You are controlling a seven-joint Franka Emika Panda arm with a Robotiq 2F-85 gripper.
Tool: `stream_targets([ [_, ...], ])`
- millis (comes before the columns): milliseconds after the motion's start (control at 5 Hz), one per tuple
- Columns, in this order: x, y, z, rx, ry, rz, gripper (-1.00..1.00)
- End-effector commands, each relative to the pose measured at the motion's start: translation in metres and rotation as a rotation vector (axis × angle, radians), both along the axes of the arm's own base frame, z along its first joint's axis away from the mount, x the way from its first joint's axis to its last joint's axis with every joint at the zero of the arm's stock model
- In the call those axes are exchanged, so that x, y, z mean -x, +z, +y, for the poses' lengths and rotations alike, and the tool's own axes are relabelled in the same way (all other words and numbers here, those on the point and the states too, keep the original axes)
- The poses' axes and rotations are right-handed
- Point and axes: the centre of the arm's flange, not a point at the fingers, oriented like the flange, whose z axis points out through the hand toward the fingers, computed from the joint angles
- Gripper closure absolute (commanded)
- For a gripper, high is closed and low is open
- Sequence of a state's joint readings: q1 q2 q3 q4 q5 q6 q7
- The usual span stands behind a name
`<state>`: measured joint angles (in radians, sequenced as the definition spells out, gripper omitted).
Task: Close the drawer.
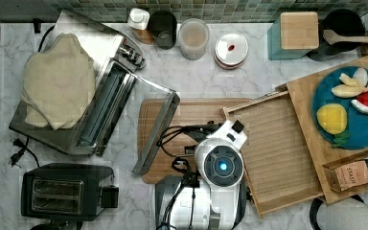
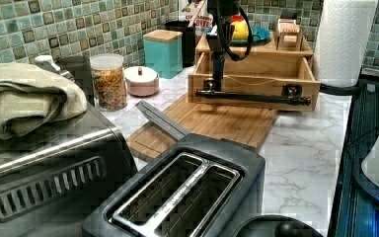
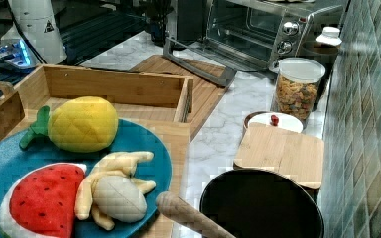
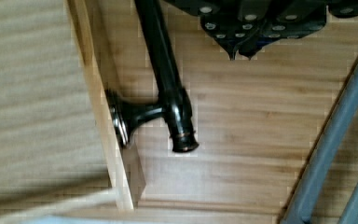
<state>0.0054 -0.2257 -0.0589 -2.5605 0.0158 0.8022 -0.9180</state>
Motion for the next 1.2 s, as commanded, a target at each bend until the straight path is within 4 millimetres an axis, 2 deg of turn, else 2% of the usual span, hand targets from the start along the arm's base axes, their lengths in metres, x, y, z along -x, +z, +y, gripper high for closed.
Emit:
stream_targets([
  [200, 0.041, -0.054, -0.022, -0.005, 0.160, 0.138, 1.00],
  [400, 0.054, -0.069, -0.016, -0.015, 0.179, 0.161, 1.00],
  [800, 0.086, -0.088, 0.012, 0.020, 0.174, 0.094, 1.00],
  [1000, 0.096, -0.084, 0.008, 0.101, 0.214, -0.009, 1.00],
  [1200, 0.097, -0.077, -0.006, 0.142, 0.240, -0.056, 1.00],
])
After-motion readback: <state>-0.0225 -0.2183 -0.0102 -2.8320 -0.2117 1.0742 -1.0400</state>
